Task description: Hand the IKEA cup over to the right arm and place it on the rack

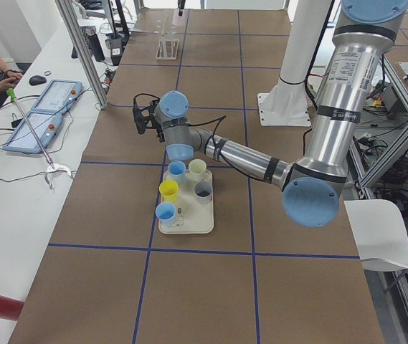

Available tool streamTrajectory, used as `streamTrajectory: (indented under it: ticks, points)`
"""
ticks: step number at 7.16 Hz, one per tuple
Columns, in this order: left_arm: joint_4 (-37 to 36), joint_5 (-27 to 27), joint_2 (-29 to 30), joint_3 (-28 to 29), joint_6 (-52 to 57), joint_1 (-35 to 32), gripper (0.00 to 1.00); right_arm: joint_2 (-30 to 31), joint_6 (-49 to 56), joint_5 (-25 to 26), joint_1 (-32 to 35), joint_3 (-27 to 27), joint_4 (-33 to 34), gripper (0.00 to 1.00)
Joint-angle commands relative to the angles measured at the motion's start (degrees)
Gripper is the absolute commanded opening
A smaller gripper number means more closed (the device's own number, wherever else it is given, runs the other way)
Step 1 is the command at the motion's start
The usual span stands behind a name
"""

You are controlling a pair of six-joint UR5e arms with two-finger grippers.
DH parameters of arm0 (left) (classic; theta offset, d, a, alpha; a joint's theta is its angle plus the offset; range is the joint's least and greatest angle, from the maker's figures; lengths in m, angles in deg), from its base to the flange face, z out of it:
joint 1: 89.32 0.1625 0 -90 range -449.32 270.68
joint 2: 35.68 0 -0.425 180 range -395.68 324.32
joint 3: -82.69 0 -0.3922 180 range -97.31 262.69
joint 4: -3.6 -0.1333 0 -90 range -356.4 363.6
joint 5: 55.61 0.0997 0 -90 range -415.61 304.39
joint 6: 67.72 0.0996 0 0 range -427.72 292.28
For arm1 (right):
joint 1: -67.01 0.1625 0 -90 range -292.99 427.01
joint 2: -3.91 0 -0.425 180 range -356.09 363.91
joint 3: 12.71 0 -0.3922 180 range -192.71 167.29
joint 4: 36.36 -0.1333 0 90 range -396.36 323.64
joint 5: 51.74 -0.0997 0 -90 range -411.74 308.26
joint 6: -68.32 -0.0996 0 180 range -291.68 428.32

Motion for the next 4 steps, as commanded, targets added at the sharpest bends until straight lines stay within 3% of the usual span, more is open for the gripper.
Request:
streamTrajectory:
  ticks: [1,4]
  points:
    - [0.09,0.24,-0.7,-0.13,0.0,0.09,1.0,-2.89,5.64,1.18,-1.24,-0.13,8.9,0.12]
    - [0.09,0.24,-0.79,-0.13,0.0,0.09,1.0,-5.0,7.59,2.16,-2.39,-3.28,10.0,0.12]
